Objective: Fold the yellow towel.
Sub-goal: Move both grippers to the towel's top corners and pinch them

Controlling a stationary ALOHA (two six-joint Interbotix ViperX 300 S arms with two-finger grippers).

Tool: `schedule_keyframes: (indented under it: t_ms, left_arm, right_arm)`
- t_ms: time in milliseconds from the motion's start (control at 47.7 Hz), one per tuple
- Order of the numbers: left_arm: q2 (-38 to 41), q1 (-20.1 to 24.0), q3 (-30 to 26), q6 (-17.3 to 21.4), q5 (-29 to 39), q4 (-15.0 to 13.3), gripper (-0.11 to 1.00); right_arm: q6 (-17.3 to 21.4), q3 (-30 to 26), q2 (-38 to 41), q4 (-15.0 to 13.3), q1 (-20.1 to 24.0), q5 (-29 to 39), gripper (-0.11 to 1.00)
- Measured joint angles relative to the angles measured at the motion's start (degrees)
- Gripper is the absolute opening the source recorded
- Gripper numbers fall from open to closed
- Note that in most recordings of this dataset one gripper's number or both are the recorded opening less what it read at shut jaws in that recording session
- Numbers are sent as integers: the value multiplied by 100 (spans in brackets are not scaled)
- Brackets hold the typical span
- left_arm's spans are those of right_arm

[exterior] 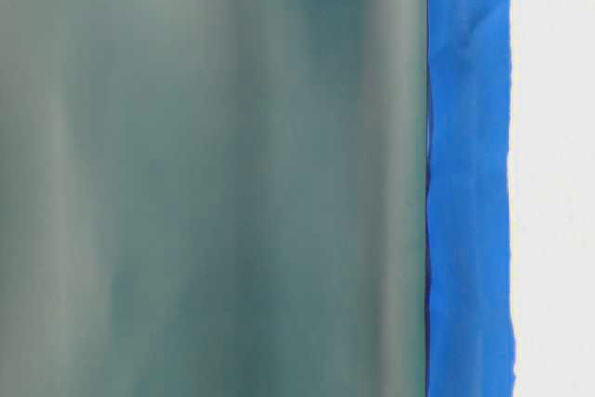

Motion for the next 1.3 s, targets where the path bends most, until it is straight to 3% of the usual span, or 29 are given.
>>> schedule_keyframes:
  t_ms: [251, 587, 670, 733, 880, 943, 984, 1152, 1299]
  left_arm:
    - [114, 53, 0, 149, 193, -202, 0]
    - [1090, 729, 35, 299, 149, -220, 1]
    - [1397, 879, 88, 290, 9, -220, 12]
    - [1661, 984, 123, 299, -149, -229, 27]
    - [2303, 1257, 176, 387, -527, -229, 71]
    - [2584, 1380, 185, 439, -659, -229, 83]
    - [2777, 1485, 185, 439, -747, -229, 84]
    - [3674, 1925, 185, 439, -1257, -229, 80]
    - [4386, 2127, 141, 439, -1652, -229, 80]
  right_arm:
    - [26, -105, 202, 141, -158, 334, 0]
    - [26, -123, 1081, 492, -1099, 475, 0]
    - [26, -123, 1389, 571, -1345, 492, 1]
    - [26, -123, 1626, 606, -1477, 510, 10]
    - [26, -123, 2259, 694, -1784, 519, 53]
    - [26, -141, 2531, 738, -1942, 510, 70]
    - [26, -141, 2742, 765, -2057, 483, 75]
    - [26, -149, 3437, 791, -2373, 281, 66]
    - [26, -158, 4017, 879, -2531, 70, 66]
